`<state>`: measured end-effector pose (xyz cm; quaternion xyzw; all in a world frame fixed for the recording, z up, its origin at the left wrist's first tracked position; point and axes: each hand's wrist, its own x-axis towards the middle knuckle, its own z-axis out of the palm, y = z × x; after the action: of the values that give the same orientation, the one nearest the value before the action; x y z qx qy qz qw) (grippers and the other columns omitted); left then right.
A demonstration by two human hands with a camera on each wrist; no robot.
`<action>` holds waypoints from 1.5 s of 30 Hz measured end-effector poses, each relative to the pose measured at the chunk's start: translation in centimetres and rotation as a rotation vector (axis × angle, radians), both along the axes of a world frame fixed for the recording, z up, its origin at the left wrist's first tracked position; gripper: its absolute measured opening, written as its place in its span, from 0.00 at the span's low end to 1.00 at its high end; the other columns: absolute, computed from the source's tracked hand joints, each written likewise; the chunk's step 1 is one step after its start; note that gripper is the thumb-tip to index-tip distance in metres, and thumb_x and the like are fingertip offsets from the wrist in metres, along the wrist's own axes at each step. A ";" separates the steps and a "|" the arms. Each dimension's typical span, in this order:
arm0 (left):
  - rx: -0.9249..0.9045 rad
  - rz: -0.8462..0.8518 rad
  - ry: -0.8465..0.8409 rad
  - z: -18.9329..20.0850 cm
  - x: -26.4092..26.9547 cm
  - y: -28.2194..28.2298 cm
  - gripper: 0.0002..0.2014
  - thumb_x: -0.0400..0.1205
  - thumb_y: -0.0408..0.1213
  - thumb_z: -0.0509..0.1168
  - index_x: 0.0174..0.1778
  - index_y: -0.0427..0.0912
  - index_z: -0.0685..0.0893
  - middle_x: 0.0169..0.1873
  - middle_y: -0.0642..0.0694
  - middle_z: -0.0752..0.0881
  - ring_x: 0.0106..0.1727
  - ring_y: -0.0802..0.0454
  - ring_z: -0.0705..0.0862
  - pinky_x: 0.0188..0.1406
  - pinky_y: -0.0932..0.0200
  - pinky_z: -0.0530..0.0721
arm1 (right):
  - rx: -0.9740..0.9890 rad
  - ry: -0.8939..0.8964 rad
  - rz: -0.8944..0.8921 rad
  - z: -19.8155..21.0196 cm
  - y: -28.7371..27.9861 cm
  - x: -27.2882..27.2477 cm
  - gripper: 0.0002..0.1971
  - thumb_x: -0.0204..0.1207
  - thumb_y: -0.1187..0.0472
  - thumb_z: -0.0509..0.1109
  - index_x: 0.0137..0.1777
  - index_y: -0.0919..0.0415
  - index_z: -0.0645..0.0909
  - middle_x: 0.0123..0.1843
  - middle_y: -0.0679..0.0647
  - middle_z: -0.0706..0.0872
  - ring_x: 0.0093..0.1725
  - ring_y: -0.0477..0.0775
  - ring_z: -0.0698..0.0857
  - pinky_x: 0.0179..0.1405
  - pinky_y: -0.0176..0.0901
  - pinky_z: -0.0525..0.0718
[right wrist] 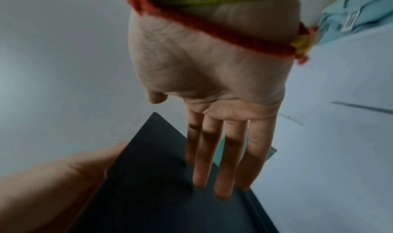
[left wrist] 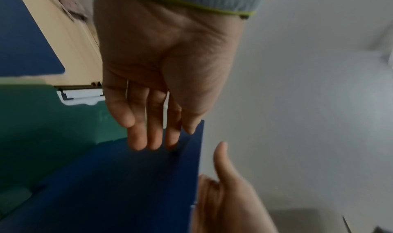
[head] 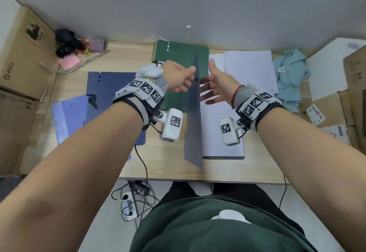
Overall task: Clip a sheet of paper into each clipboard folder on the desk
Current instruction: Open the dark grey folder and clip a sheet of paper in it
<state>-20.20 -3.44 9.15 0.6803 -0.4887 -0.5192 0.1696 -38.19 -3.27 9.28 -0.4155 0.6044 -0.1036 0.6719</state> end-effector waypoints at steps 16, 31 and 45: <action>0.406 -0.276 -0.652 -11.6 -5.7 3.1 0.23 0.73 0.64 0.66 0.37 0.44 0.79 0.33 0.47 0.81 0.32 0.51 0.80 0.36 0.62 0.76 | 0.234 0.341 -0.184 -11.8 0.1 -14.2 0.27 0.77 0.43 0.66 0.66 0.64 0.80 0.48 0.54 0.78 0.43 0.56 0.80 0.43 0.45 0.82; 0.239 0.032 -0.430 -12.6 -6.6 2.6 0.17 0.89 0.43 0.55 0.51 0.32 0.80 0.53 0.30 0.85 0.46 0.35 0.81 0.47 0.49 0.76 | 0.240 0.412 -0.079 -13.9 -0.4 -13.5 0.15 0.80 0.54 0.68 0.62 0.61 0.78 0.48 0.56 0.78 0.41 0.55 0.82 0.39 0.44 0.82; 0.100 0.262 -0.365 -8.9 1.6 -4.4 0.30 0.85 0.50 0.61 0.65 0.21 0.75 0.64 0.22 0.79 0.65 0.25 0.78 0.65 0.39 0.76 | 0.118 -0.037 -0.193 -11.8 -2.3 -8.1 0.12 0.85 0.60 0.65 0.67 0.52 0.79 0.52 0.48 0.88 0.45 0.48 0.87 0.43 0.43 0.85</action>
<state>-18.61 -7.79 0.24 0.8281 -0.3924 -0.3849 0.1102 -46.28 -5.58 -2.51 -0.3128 0.6343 -0.1397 0.6930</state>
